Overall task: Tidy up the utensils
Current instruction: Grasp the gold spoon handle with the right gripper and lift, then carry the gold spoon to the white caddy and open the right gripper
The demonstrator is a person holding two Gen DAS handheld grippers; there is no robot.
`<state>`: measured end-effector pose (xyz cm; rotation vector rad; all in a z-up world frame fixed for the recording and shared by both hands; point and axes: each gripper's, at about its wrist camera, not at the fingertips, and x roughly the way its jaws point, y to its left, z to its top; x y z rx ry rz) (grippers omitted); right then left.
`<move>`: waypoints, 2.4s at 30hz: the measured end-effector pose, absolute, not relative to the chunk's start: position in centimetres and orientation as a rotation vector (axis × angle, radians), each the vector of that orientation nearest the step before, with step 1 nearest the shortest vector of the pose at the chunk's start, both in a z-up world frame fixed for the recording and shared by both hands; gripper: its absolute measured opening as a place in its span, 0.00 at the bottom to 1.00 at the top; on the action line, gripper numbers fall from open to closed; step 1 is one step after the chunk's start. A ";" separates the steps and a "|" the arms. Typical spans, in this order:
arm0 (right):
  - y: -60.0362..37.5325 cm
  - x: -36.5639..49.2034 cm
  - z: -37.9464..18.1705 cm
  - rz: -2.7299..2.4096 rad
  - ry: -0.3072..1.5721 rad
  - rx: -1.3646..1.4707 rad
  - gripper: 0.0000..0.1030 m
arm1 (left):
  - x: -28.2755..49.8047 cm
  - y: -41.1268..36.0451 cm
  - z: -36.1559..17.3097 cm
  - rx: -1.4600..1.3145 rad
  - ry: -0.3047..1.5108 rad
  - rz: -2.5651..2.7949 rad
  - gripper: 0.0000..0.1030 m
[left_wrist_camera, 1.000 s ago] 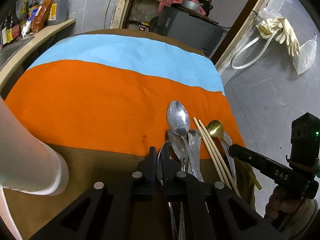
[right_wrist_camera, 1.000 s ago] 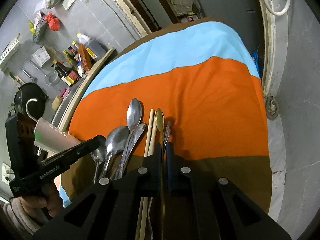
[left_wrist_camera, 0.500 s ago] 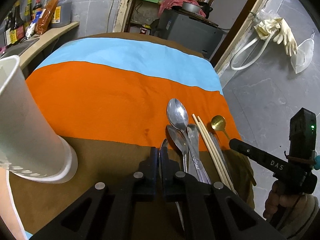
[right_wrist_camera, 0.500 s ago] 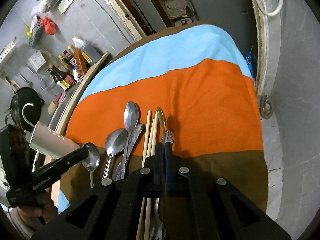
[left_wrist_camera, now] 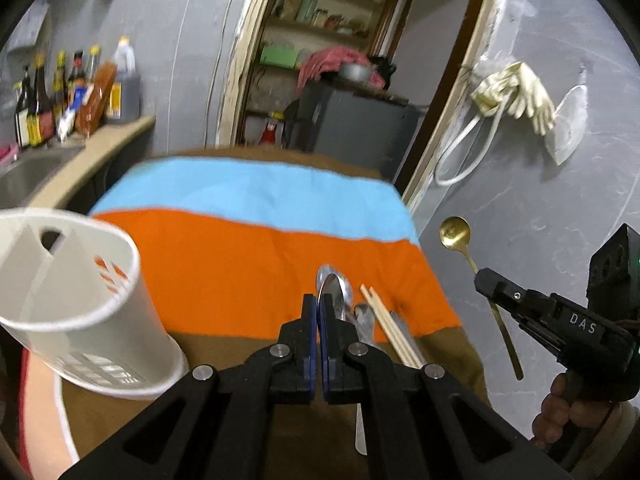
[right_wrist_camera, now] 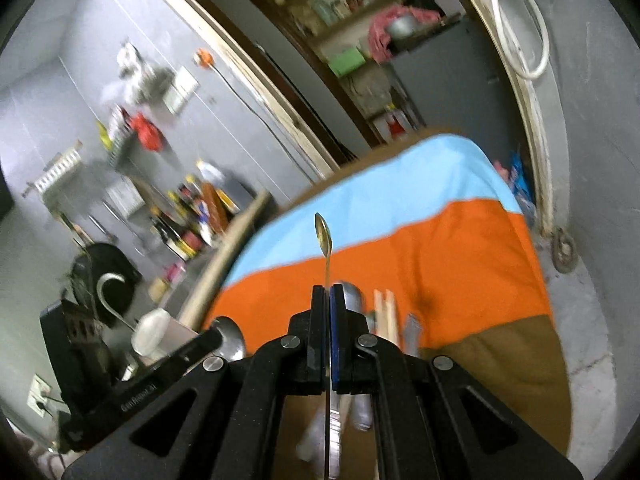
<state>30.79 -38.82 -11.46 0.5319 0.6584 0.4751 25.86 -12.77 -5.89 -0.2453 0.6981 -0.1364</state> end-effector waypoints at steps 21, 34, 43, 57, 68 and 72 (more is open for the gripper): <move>-24.7 28.1 -1.8 0.690 0.311 0.570 0.02 | 20.5 0.5 5.7 -0.237 0.402 0.007 0.02; -15.6 29.5 -4.0 0.719 0.219 0.603 0.02 | 21.3 10.8 4.8 -0.192 0.334 0.250 0.02; -13.2 29.7 -7.5 0.700 0.226 0.541 0.02 | 22.4 11.1 1.0 -0.149 0.352 0.270 0.02; -12.4 29.1 -9.3 0.708 0.200 0.412 0.02 | 23.1 9.9 -2.3 -0.116 0.380 0.252 0.02; -13.6 28.4 -9.2 0.681 0.214 0.360 0.02 | 23.0 9.6 -2.8 -0.131 0.413 0.205 0.03; -13.9 28.3 -9.1 0.675 0.230 0.351 0.02 | 22.9 10.0 -2.8 -0.173 0.427 0.180 0.03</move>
